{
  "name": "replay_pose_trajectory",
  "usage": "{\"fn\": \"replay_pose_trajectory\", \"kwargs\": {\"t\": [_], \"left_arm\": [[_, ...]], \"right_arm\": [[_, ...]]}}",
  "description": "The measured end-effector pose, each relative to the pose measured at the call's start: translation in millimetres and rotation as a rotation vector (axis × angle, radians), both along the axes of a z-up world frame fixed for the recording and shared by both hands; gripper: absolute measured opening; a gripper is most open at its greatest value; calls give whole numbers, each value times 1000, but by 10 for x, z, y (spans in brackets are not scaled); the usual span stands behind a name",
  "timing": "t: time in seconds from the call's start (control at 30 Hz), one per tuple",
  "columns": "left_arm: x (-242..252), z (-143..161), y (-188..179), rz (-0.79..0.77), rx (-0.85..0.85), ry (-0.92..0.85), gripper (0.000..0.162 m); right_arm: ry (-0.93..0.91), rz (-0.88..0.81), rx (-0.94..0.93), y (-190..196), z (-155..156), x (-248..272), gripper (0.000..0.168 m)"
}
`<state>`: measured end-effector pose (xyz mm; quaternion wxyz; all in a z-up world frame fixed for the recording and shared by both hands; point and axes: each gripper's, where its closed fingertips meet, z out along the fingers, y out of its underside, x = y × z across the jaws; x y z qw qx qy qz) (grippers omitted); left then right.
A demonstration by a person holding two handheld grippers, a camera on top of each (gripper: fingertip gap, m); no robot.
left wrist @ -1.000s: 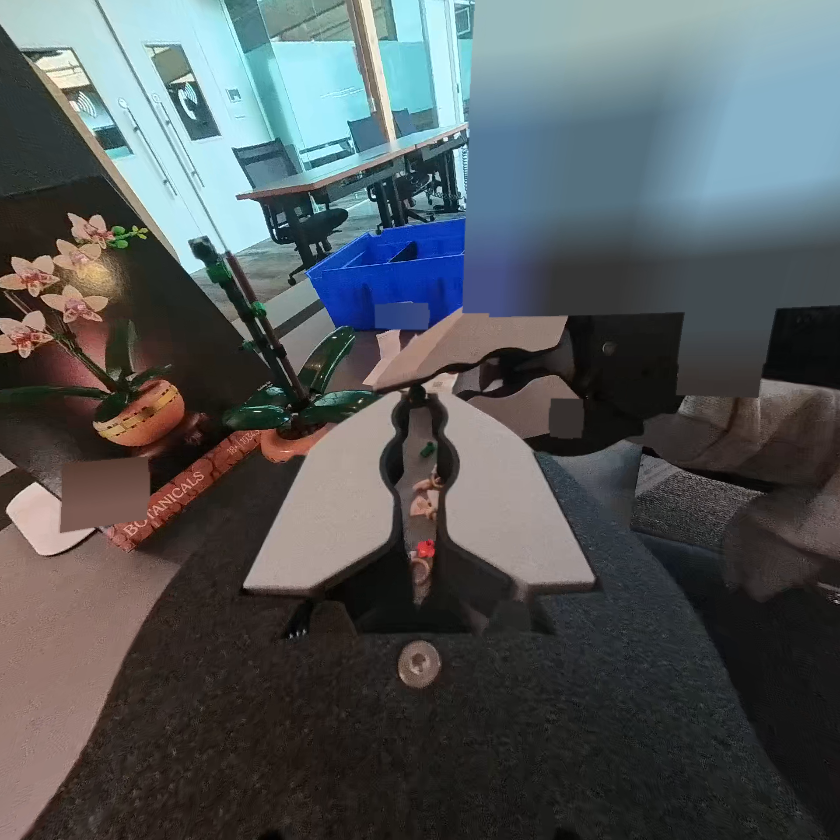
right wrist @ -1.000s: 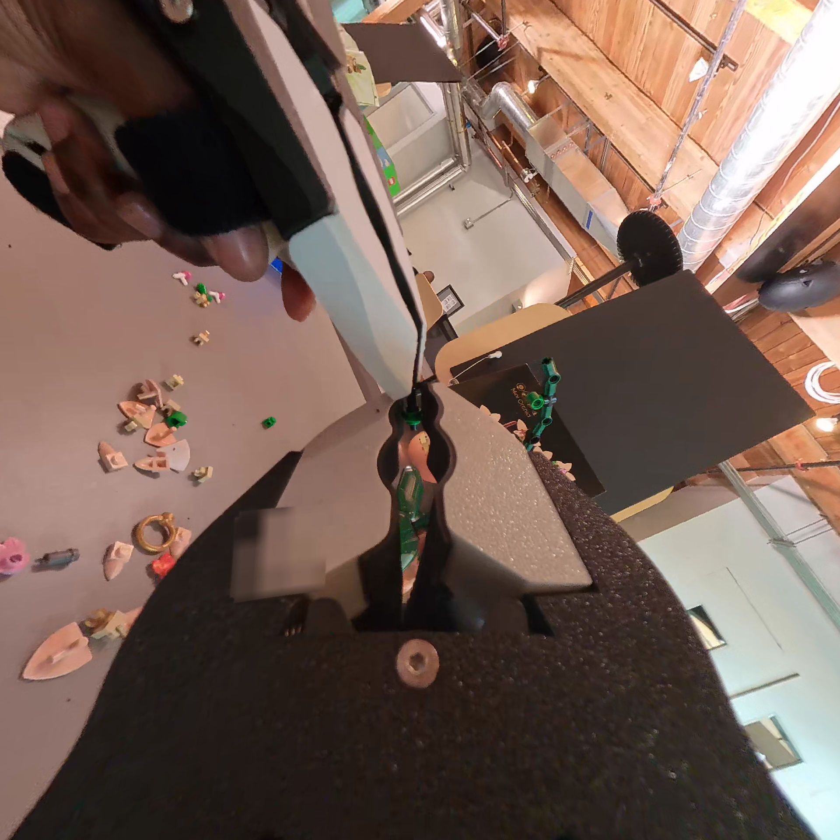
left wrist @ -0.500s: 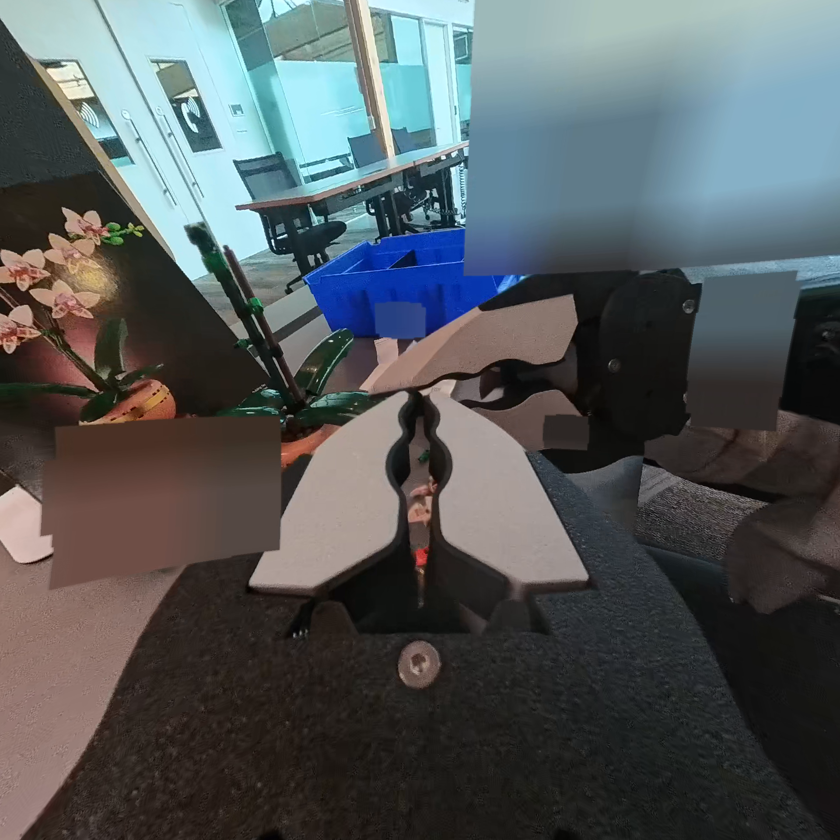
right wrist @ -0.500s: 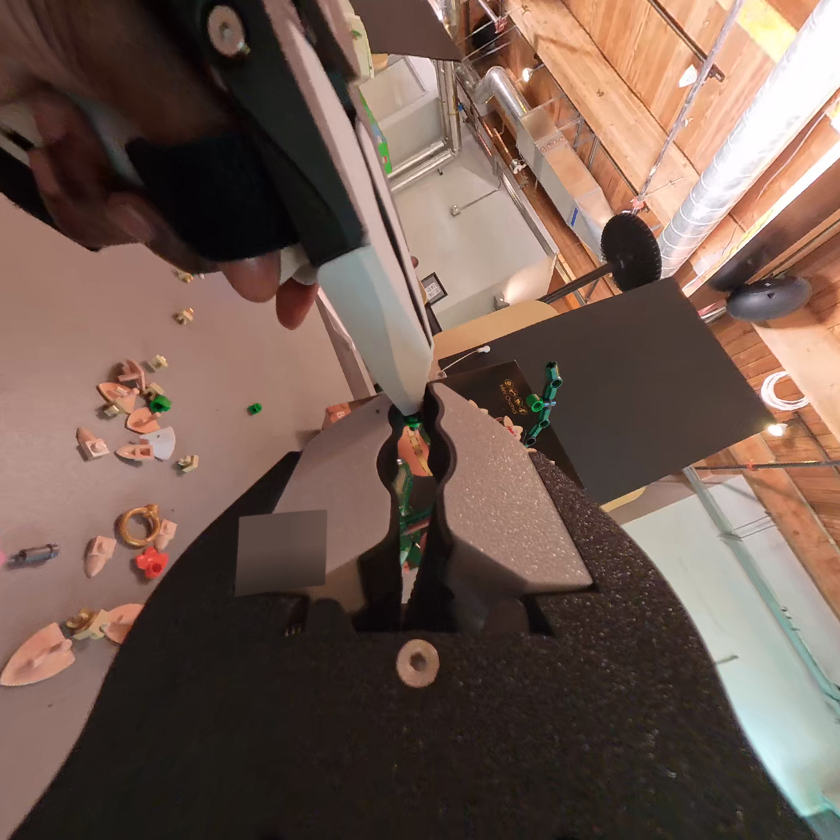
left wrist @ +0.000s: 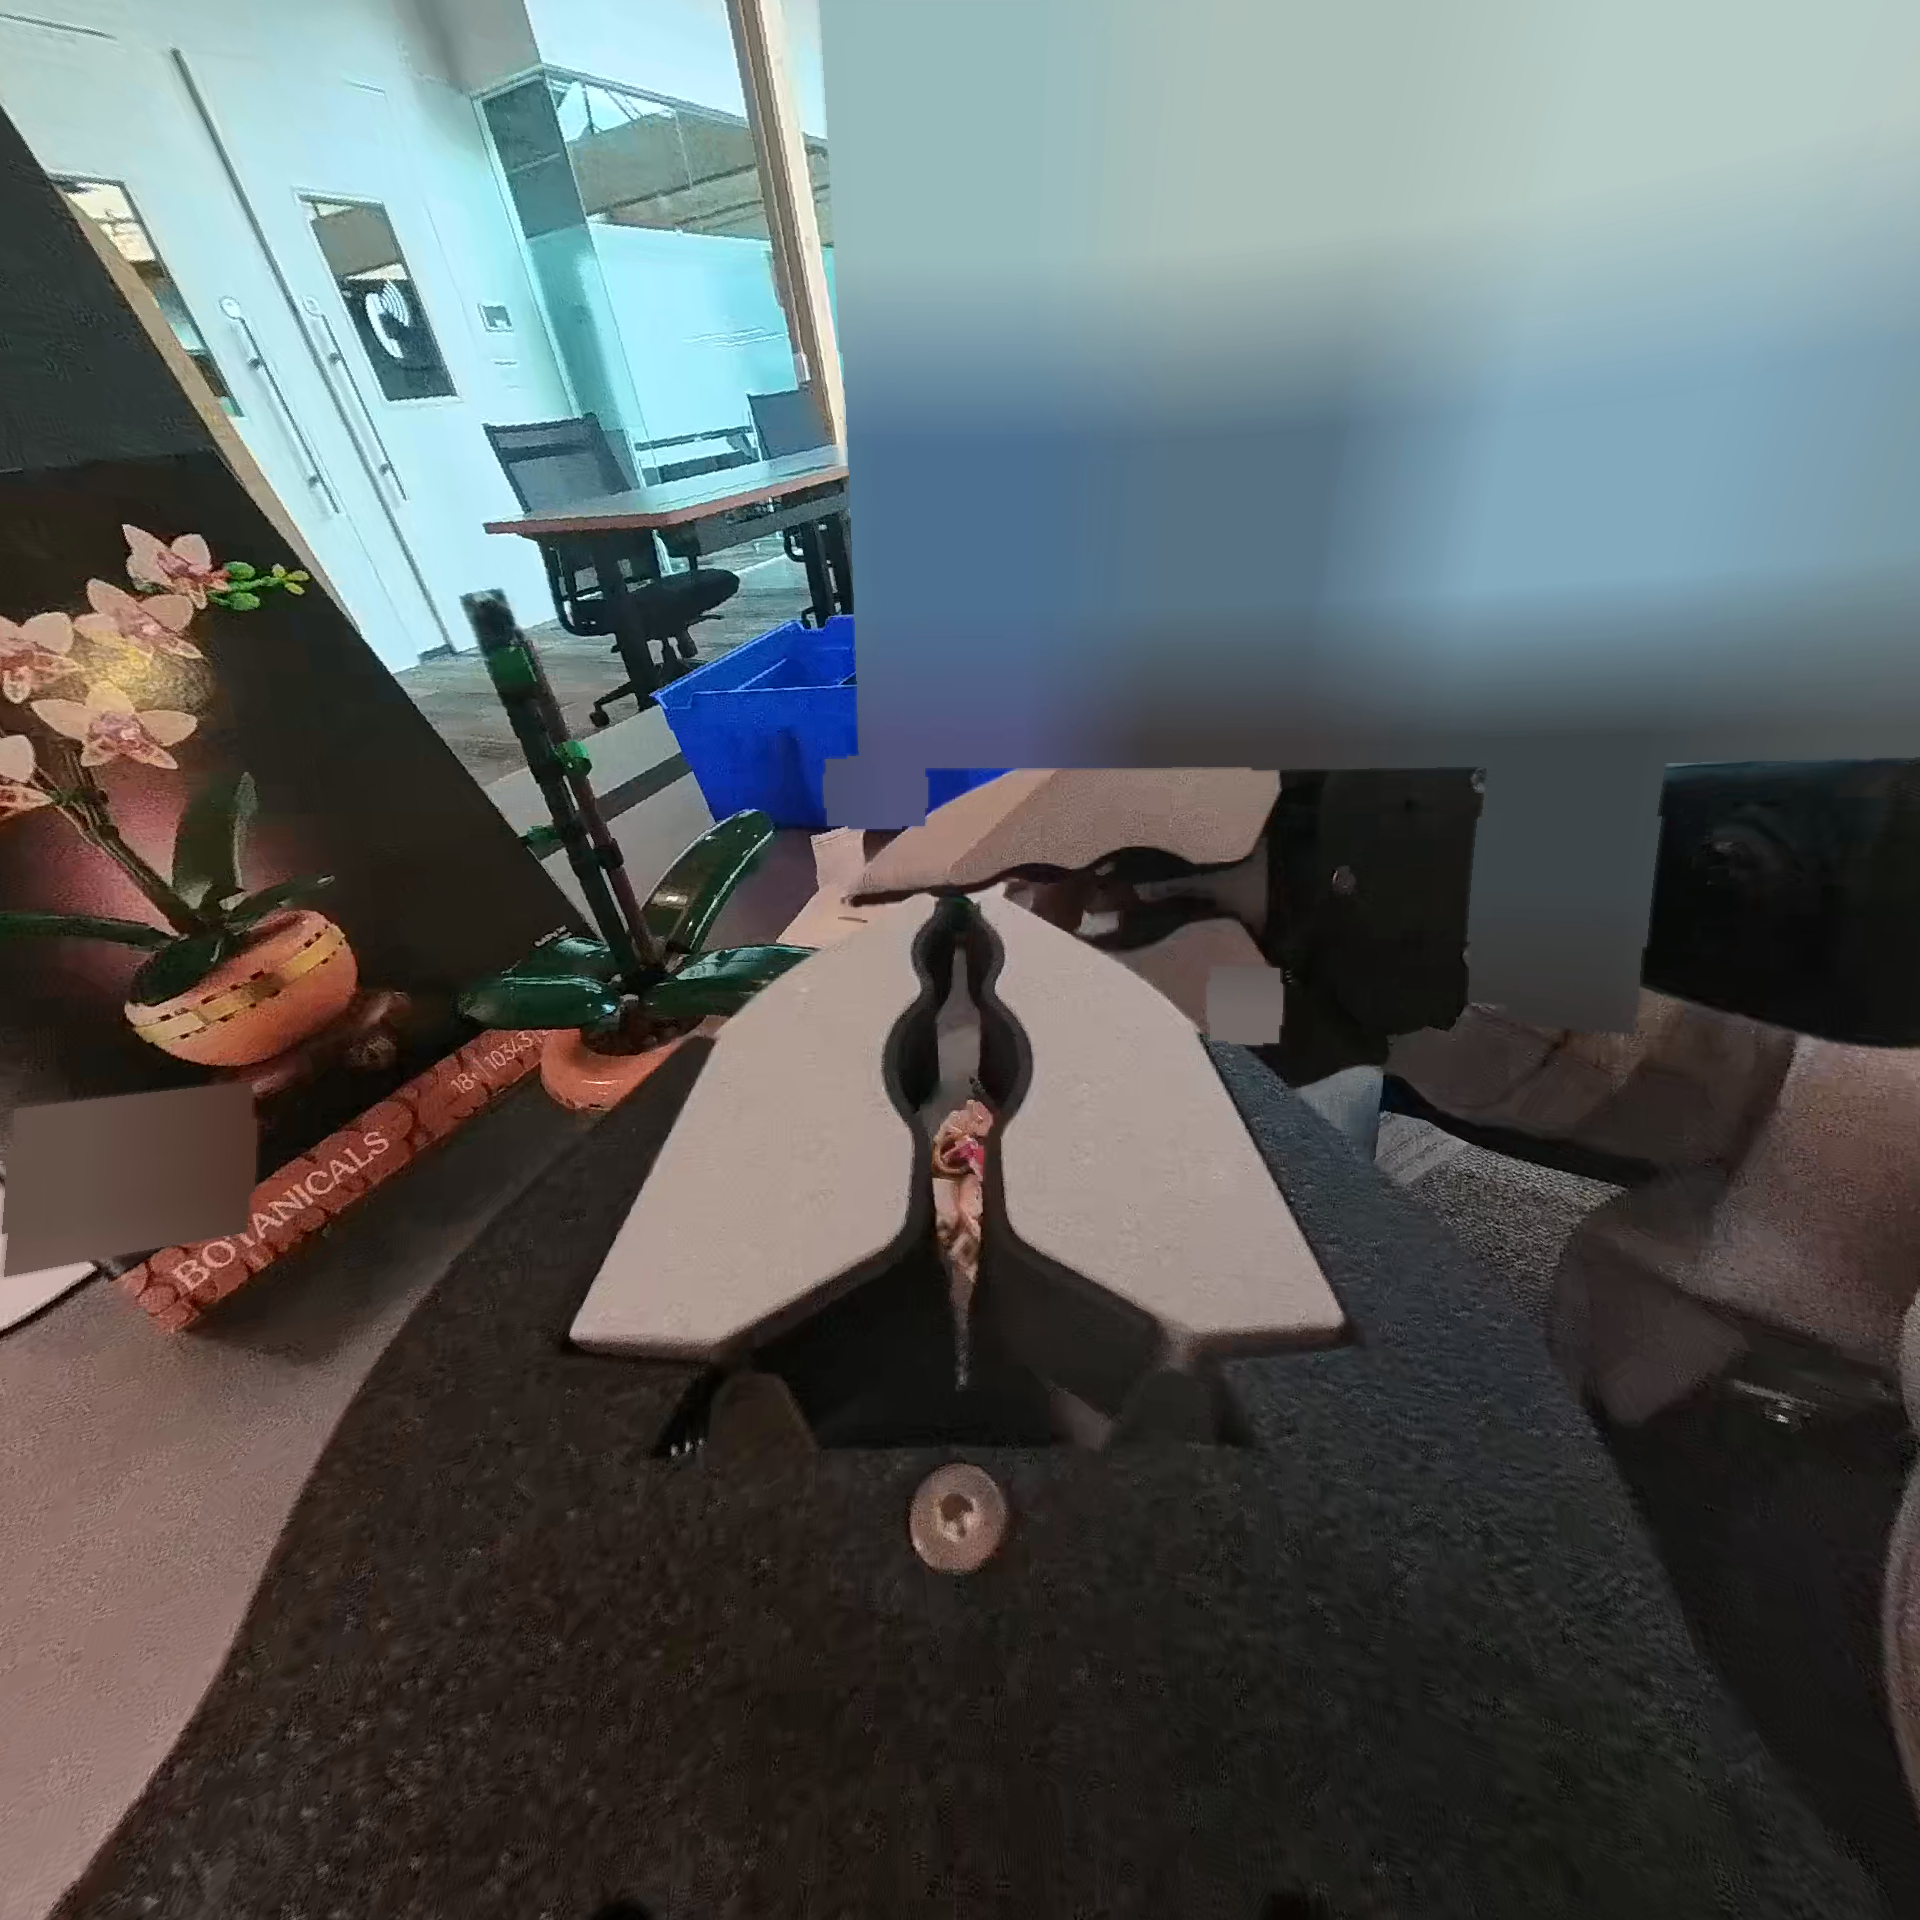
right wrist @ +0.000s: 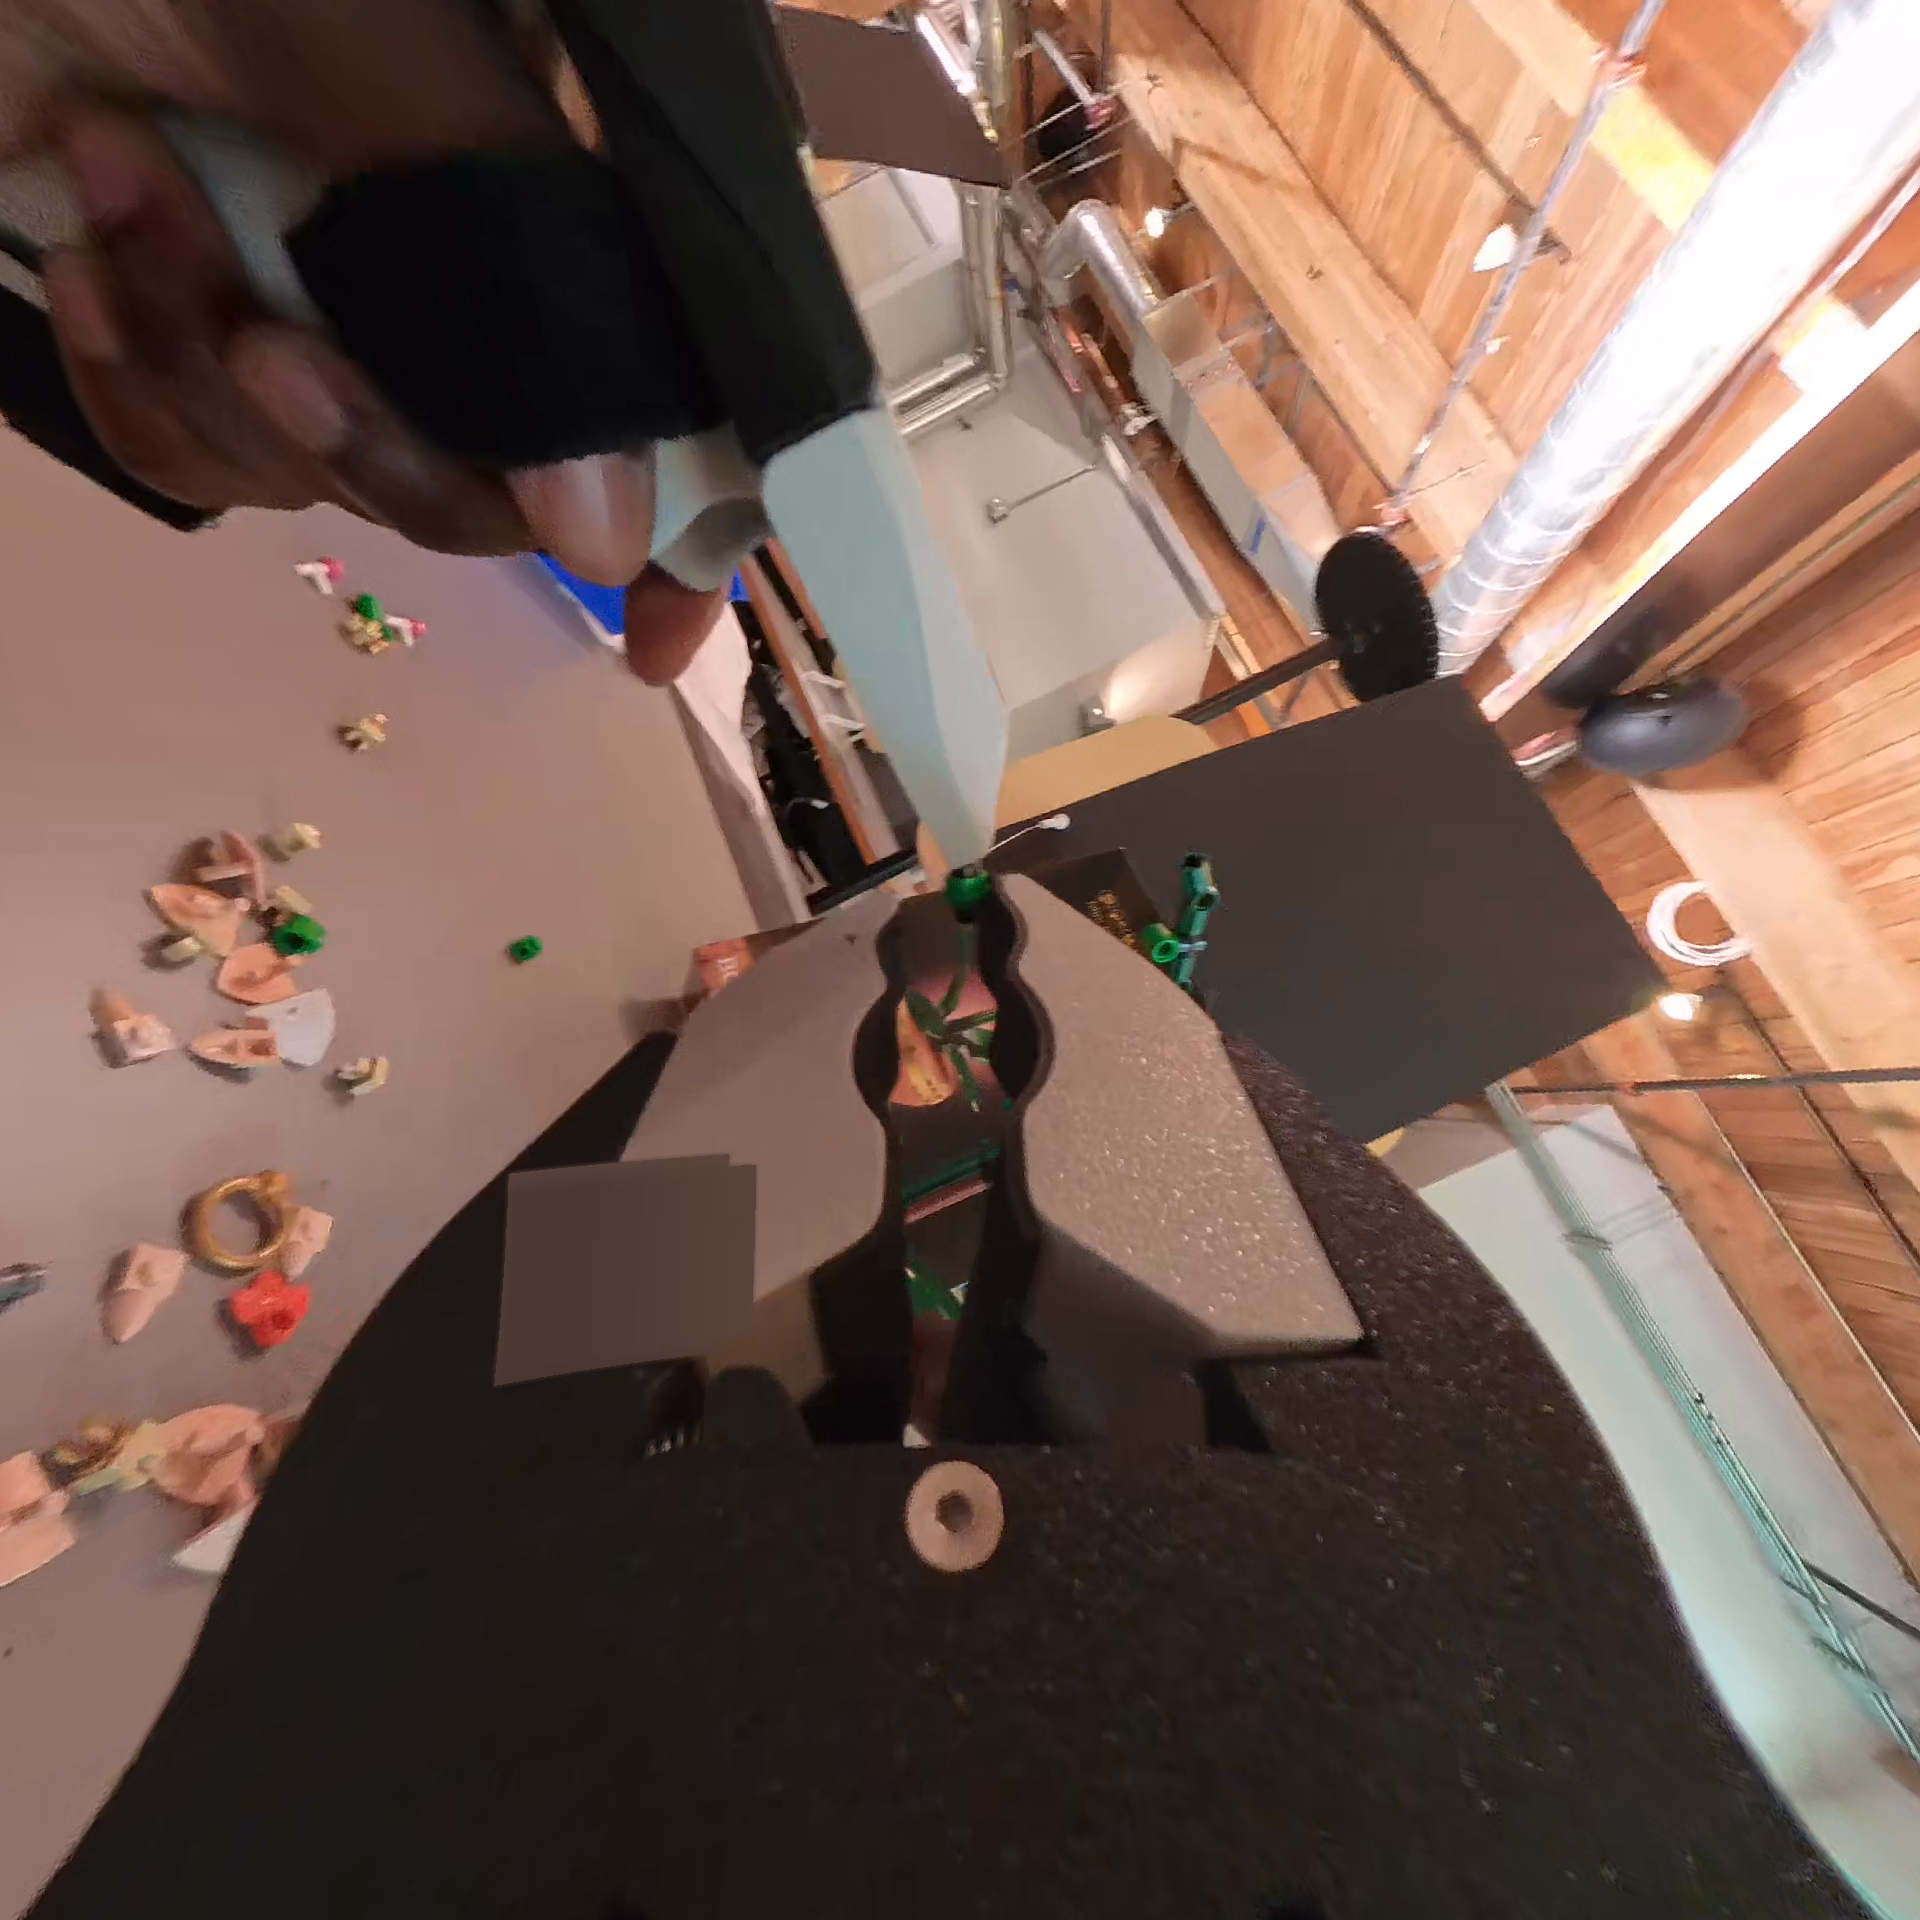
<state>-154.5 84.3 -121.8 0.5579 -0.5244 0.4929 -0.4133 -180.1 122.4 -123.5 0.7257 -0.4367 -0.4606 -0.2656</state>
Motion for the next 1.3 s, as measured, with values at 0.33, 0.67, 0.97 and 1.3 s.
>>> {"fn": "replay_pose_trajectory", "kwargs": {"t": [0.33,0.67,0.97,1.3], "left_arm": [[2,-4,-10,-10,-9,6,1],[4,16,-43,-29,-18,-6,2],[-12,-22,-46,8,88,77,4],[18,146,-174,67,202,6,1]], "right_arm": [[34,62,-14,-60,44,-37,6],[88,119,-37,-96,68,-40,6],[36,90,-22,-104,48,-66,6],[76,121,66,-225,196,-42,5]]}}
